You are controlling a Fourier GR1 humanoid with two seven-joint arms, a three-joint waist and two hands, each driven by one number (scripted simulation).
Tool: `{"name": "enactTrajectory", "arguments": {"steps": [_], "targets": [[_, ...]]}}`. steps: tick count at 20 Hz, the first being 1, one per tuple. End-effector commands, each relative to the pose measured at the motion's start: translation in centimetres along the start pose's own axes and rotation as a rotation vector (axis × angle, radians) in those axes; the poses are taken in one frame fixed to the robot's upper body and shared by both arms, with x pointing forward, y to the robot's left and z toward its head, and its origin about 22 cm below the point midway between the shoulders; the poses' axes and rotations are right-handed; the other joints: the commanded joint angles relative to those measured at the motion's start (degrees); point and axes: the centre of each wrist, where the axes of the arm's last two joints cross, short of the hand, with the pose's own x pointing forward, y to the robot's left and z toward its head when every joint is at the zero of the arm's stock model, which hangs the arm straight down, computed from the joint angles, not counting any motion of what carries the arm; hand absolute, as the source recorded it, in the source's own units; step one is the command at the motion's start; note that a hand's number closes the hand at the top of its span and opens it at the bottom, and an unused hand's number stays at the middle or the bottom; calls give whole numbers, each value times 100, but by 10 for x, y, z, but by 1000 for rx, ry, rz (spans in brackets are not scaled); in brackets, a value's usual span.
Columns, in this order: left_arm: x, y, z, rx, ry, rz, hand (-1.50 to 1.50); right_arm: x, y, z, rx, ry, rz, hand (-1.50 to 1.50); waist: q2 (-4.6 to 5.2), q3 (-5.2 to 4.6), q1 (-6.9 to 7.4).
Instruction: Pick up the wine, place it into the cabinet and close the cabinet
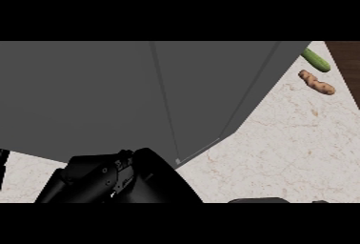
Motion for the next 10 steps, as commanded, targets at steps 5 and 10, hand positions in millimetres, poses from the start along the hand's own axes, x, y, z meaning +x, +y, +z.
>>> {"name": "enactTrajectory", "arguments": {"steps": [5, 10], "targets": [[3, 0, -8, 23, -7, 5, -150, 6, -13, -90, -73, -37, 128, 150, 1, 9, -62], [-10, -8, 2, 14, 4, -8, -150, 8, -55, -130, -145, -43, 189, 150, 24, 8, -66]]}}
